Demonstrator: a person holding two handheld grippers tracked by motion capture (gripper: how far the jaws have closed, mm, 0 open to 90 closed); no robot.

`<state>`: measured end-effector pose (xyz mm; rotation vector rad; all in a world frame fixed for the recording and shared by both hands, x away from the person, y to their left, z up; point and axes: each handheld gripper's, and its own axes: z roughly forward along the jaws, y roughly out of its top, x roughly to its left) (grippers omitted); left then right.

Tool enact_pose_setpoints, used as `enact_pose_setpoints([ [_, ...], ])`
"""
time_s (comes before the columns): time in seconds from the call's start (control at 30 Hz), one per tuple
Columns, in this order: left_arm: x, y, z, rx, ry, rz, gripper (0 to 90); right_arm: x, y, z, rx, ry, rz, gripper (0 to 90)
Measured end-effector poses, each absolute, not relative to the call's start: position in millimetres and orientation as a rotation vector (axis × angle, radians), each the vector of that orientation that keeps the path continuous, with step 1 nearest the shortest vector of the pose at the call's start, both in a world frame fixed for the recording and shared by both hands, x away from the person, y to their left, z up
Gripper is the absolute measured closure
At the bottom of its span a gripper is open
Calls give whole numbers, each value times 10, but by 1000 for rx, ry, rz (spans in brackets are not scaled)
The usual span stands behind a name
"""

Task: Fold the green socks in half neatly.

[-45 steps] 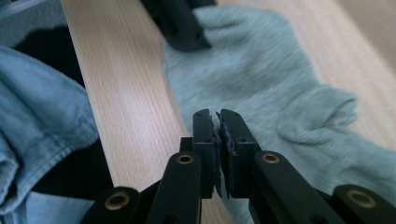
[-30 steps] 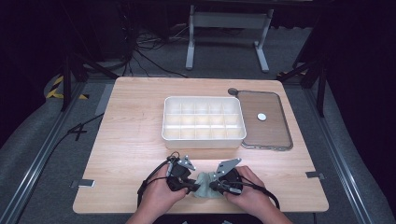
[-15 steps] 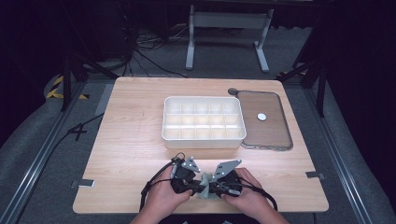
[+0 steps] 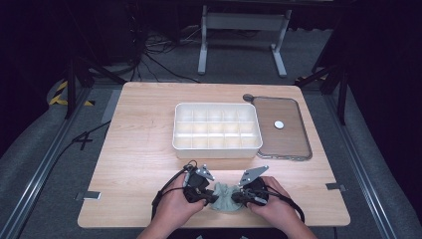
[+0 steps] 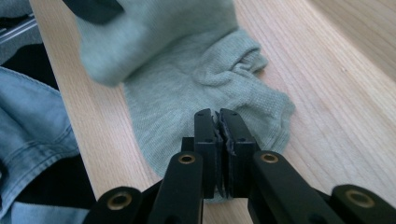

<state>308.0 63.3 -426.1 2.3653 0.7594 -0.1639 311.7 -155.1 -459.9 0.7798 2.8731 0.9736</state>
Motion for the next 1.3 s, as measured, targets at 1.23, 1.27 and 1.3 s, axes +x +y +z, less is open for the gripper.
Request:
enact_pose_setpoints([
  [1.23, 3042, 379, -4550, 2444, 612, -218, 860, 2997, -1714, -4145, 735, 2721, 1148, 818],
  [1.27, 3042, 379, -4550, 2444, 612, -218, 840, 2997, -1714, -4145, 735, 2721, 1148, 818],
  [1.3, 3042, 377, -4549, 2430, 606, -208, 824, 2955, -1612, -4126, 696, 2720, 1192, 814],
])
